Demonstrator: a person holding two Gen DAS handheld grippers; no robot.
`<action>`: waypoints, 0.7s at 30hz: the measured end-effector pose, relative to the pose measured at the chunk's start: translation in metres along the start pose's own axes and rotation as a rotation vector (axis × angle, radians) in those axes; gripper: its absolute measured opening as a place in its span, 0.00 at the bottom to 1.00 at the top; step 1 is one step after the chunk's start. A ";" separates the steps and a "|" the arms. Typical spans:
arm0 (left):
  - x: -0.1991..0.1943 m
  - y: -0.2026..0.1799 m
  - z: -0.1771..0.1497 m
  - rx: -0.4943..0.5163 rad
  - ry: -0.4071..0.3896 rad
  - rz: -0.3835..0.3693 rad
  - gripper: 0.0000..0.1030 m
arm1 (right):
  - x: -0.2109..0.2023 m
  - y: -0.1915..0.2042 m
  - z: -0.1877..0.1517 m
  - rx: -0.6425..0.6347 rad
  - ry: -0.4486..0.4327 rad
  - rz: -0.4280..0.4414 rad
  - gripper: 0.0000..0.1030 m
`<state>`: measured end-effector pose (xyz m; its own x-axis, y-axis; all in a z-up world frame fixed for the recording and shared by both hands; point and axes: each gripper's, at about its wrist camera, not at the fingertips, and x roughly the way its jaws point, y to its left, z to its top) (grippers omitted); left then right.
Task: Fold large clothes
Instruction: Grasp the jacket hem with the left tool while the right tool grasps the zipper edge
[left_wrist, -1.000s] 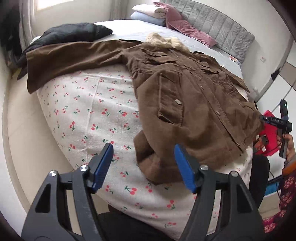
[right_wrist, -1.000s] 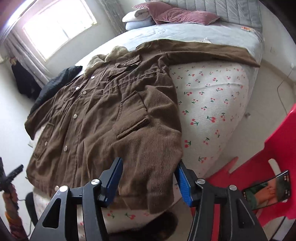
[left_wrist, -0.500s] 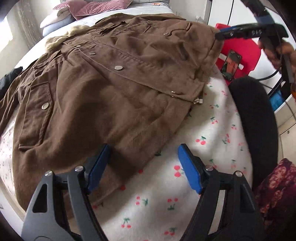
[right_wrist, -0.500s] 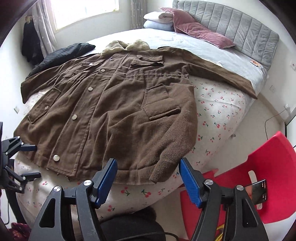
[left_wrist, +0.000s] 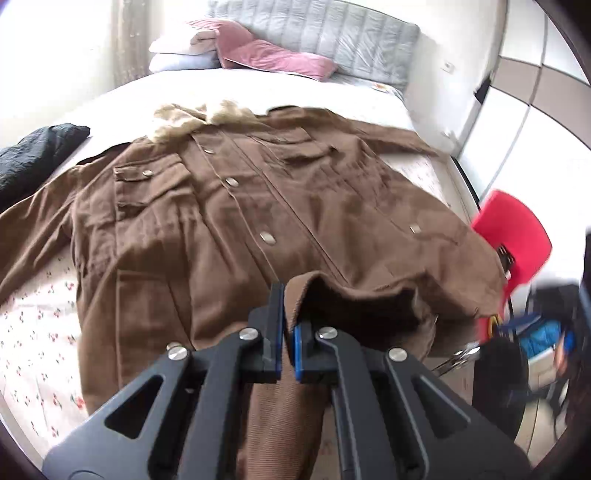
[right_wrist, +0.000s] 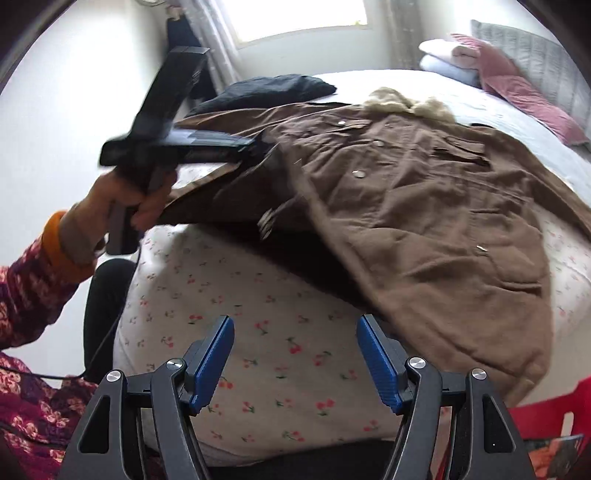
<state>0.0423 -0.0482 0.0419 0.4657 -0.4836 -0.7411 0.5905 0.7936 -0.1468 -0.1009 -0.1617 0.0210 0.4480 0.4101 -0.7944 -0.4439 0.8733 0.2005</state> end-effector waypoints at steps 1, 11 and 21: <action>0.004 0.007 0.008 -0.017 -0.006 0.011 0.05 | 0.011 0.007 0.003 -0.032 0.015 0.007 0.68; 0.063 0.059 0.036 -0.075 0.032 0.107 0.07 | 0.119 0.003 0.025 -0.292 0.233 -0.259 0.67; 0.054 0.088 0.047 -0.164 0.004 -0.076 0.29 | 0.128 -0.009 0.093 -0.239 0.093 -0.202 0.06</action>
<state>0.1511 -0.0219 0.0198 0.4211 -0.5428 -0.7266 0.5080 0.8049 -0.3069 0.0325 -0.0921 -0.0295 0.4776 0.1994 -0.8556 -0.5280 0.8436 -0.0981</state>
